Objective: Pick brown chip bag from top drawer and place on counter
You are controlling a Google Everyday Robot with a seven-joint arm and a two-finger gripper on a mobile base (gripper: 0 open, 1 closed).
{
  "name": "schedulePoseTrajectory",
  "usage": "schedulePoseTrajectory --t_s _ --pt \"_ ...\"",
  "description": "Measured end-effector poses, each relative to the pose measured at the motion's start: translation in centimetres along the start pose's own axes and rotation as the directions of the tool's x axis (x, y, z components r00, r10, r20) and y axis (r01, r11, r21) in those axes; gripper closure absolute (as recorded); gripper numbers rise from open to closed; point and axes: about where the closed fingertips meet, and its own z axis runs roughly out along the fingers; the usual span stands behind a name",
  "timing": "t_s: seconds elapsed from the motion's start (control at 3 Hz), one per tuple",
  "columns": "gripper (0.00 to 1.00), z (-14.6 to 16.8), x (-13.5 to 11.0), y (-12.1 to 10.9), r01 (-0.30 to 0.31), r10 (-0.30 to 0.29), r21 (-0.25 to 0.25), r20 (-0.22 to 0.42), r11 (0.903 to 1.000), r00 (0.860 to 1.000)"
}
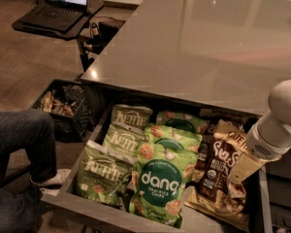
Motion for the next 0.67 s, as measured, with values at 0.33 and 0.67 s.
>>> schedulePoseTrajectory --t_s 0.33,0.67 --pt "0.32 0.00 0.00 0.00 0.000 0.000 0.000 0.000 1.0000 1.000" --pt "0.55 0.00 0.00 0.00 0.000 0.000 0.000 0.000 1.0000 1.000"
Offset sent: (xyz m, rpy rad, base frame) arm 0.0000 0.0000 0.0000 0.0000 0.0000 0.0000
